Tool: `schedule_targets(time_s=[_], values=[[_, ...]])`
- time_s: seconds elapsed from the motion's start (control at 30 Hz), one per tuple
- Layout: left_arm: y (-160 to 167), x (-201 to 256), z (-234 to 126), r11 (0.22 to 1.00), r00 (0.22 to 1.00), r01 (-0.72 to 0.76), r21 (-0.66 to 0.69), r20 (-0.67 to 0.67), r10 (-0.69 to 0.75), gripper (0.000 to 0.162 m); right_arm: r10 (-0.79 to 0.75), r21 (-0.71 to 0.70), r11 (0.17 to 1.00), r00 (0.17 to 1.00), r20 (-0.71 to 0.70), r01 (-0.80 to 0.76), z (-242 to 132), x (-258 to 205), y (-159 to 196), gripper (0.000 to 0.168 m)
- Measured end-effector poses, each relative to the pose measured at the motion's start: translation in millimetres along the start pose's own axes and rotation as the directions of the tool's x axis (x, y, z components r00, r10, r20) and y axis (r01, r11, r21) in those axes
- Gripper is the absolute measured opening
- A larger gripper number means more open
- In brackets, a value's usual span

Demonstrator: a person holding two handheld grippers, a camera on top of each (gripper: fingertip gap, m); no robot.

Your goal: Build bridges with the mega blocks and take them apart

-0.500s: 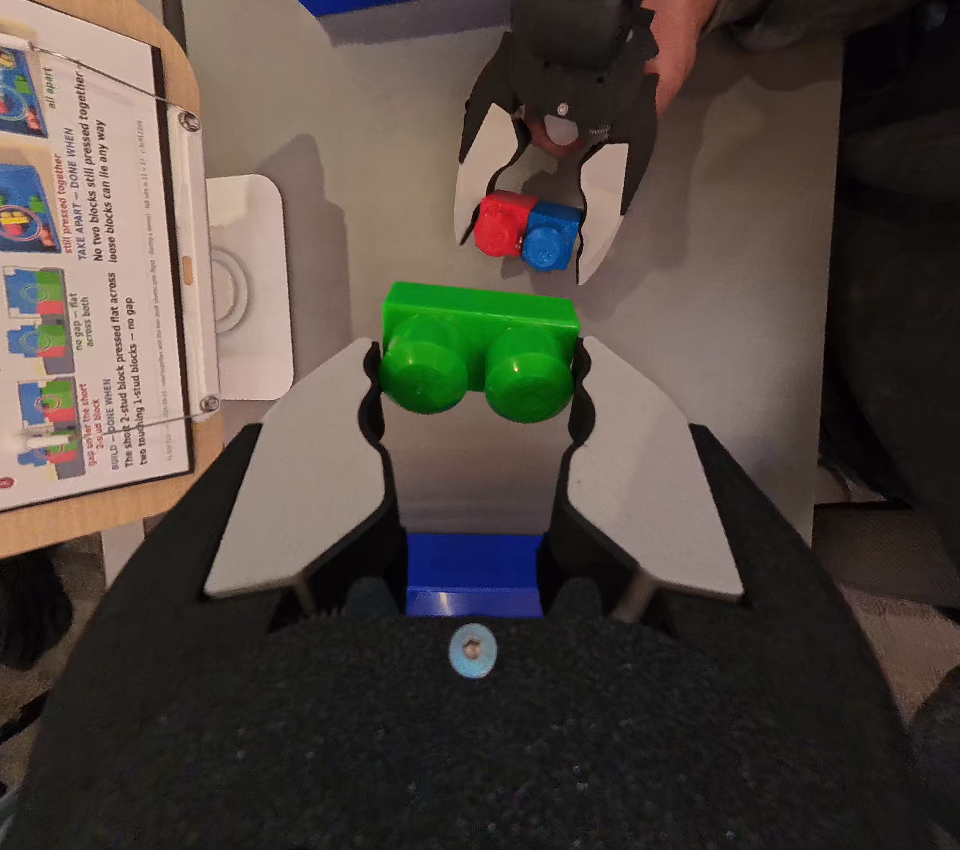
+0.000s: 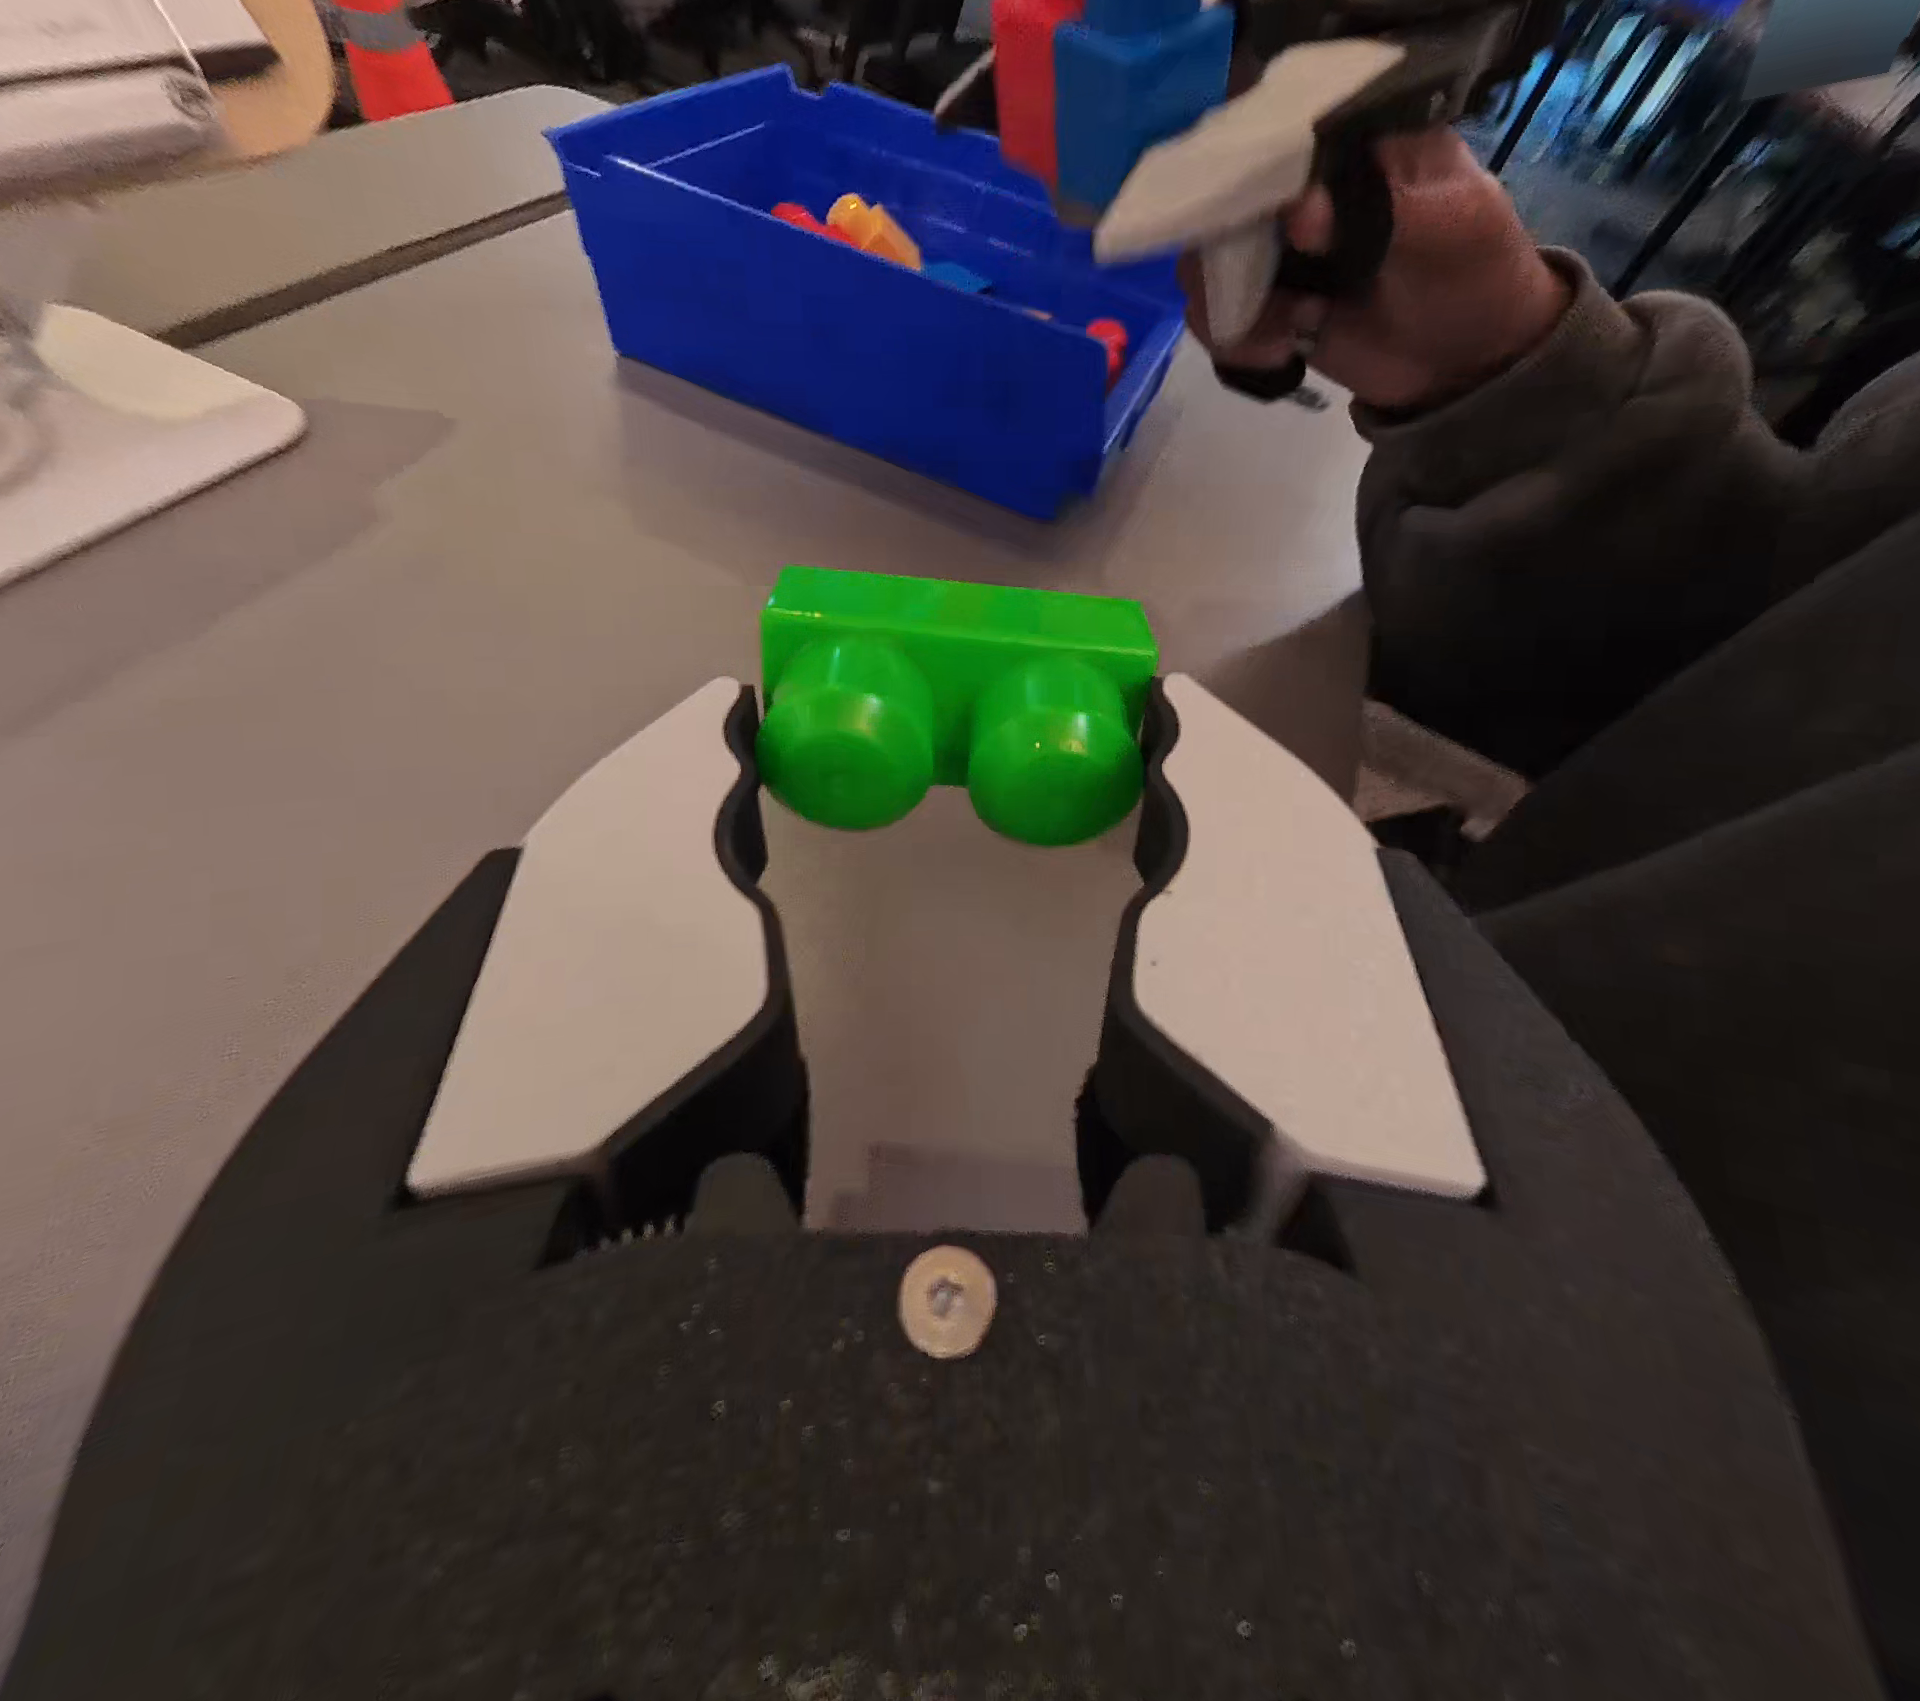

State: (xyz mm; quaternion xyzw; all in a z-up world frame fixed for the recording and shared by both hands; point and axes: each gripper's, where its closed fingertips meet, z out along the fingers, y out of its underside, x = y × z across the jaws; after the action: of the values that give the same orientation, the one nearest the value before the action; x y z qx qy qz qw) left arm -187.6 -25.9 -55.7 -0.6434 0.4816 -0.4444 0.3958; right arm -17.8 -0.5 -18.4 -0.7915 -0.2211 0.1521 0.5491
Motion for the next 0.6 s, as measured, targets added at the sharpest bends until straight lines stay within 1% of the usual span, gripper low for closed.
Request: schedule_targets(time_s=[0.07, 0.13, 0.17, 0.23, 0.3, 0.33, 0.4, 0.5, 0.57, 0.6], values=[[9.0, 6.9, 5.5, 0.999, 0.999, 0.037, 0.011, -0.035, -0.037, 0.070, -0.030, -0.088, 0.996, 0.983, -0.180, 0.014, -27.5, 54.2, 1.0, 0.090], [19.4, 9.3, 12.1, 0.999, 0.998, 0.042, -0.016, -0.050, -0.043, 0.069, -0.060, -0.276, 0.961, 0.972, -0.227, -0.006, -37.0, 97.9, 20.8, 0.091], [23.8, 10.3, 15.0, 0.999, 0.998, 0.037, -0.038, -0.057, -0.039, 0.070, -0.103, -0.350, 0.937, 0.960, -0.261, 0.005, -36.5, 122.2, 29.0, 0.091], [27.7, 13.2, 19.4, 0.998, 0.997, 0.018, -0.063, -0.072, -0.022, 0.070, -0.161, -0.468, 0.883, 0.956, -0.246, 0.028, -19.9, 161.5, 47.3, 0.091], [28.1, 17.5, 21.9, 0.997, 0.996, 0.009, -0.074, -0.088, -0.016, 0.070, -0.146, -0.606, 0.796, 0.967, -0.210, -0.011, 3.6, 193.6, 73.9, 0.091], [27.5, 20.2, 22.1, 0.997, 0.995, 0.007, -0.072, -0.095, -0.014, 0.070, -0.140, -0.651, 0.759, 0.971, -0.192, -0.019, 16.3, 207.1, 85.0, 0.091], [27.0, 27.2, 21.2, 0.998, 0.993, 0.003, -0.070, -0.118, -0.011, 0.070, -0.100, -0.728, 0.683, 0.981, -0.167, -0.054, 38.6, 226.0, 105.7, 0.091], [28.8, 30.2, 18.9, 0.997, 0.994, -0.013, -0.078, -0.113, 0.004, 0.070, -0.068, -0.813, 0.574, 0.984, -0.163, -0.095, 58.1, 238.5, 126.2, 0.092], [31.3, 31.9, 17.6, 0.996, 0.993, -0.016, -0.088, -0.116, 0.006, 0.070, -0.038, -0.834, 0.540, 0.986, -0.161, -0.116, 67.9, 238.0, 129.6, 0.092], [31.9, 33.0, 17.1, 0.996, 0.993, -0.017, -0.089, -0.119, 0.006, 0.070, -0.014, -0.832, 0.538, 0.986, -0.166, -0.133, 72.7, 237.2, 127.7, 0.092]])
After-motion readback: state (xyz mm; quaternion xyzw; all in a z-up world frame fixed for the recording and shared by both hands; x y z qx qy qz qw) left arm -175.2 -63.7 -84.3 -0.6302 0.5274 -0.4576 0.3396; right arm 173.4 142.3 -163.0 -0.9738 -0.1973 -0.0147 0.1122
